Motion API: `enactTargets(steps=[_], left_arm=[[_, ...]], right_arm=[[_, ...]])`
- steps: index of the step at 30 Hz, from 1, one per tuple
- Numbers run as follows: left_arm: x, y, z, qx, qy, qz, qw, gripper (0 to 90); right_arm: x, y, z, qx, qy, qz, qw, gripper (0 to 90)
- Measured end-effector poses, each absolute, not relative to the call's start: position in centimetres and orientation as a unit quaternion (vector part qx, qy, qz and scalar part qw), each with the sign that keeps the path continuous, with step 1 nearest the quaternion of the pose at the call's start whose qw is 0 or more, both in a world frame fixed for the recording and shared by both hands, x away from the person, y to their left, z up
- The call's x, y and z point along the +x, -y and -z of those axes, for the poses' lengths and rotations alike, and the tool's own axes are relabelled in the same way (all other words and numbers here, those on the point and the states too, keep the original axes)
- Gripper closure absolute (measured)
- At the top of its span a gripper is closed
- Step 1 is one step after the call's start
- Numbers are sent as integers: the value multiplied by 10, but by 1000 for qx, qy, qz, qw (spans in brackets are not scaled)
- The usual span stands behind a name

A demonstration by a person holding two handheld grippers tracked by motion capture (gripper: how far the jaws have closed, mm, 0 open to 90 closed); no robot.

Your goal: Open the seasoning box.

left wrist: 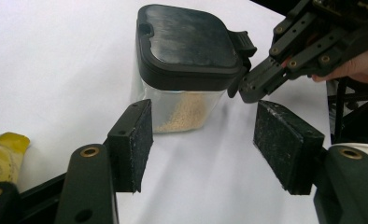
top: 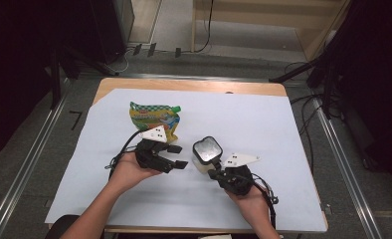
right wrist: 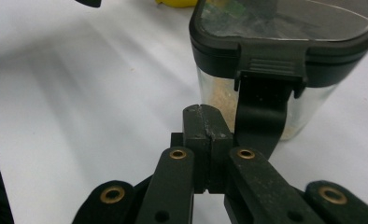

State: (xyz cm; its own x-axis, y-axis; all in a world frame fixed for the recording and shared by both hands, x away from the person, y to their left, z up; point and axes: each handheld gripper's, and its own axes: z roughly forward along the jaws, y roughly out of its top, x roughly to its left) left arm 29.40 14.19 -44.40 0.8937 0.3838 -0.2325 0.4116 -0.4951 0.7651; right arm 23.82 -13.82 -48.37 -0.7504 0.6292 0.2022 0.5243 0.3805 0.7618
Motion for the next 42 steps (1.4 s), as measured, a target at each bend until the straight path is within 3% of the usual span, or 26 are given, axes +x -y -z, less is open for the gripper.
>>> enactTargets(steps=[20,32,42], left_arm=[[296,-130,448,871,-219,28,439,349],[310,-108,445,872,-213,29,439,233],[324,-94,447,870,-219,41,439,225]], right_arm=[[256,180,479,389,-820,-416,58,900],[276,196,484,415,-813,-405,55,900],[294,205,484,431,-807,-399,61,900]])
